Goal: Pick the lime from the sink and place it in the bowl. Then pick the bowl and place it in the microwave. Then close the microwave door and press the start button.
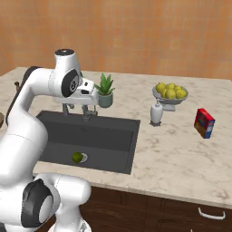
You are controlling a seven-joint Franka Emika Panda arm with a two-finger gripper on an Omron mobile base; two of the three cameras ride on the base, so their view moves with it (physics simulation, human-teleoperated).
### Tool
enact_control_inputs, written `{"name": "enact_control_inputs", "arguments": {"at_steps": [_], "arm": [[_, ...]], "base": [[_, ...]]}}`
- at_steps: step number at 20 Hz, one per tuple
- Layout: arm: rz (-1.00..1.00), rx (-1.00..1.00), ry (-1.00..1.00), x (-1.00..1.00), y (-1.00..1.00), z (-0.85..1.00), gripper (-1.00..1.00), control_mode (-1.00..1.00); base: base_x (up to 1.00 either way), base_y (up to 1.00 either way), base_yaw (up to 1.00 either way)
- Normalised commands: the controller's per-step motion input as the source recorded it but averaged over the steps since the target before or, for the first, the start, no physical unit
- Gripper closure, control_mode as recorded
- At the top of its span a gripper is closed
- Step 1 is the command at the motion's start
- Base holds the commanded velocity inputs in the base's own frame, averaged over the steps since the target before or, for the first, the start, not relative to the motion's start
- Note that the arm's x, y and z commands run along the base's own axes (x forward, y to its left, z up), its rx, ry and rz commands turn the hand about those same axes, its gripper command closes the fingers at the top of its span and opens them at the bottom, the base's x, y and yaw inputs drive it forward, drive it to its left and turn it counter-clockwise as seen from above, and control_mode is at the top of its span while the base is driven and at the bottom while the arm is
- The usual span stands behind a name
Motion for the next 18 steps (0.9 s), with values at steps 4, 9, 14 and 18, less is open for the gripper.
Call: {"name": "enact_control_inputs", "arguments": {"at_steps": [4, 9, 14, 18], "arm": [[0.0, 0.0, -0.09, -0.52, 0.0, 0.0, -1.0, -1.0], [0.0, 0.0, -0.19, -0.91, 0.0, 0.0, -1.0, -1.0], [0.19, 0.01, -0.23, -0.44, -0.02, -0.02, -1.0, -1.0], [0.44, 0.03, -0.21, 0.0, -0.08, 0.0, -1.0, -1.0]], "base": [[0.0, 0.0, 0.0], [0.0, 0.0, 0.0], [0.0, 0.0, 0.0], [0.0, 0.0, 0.0]]}}
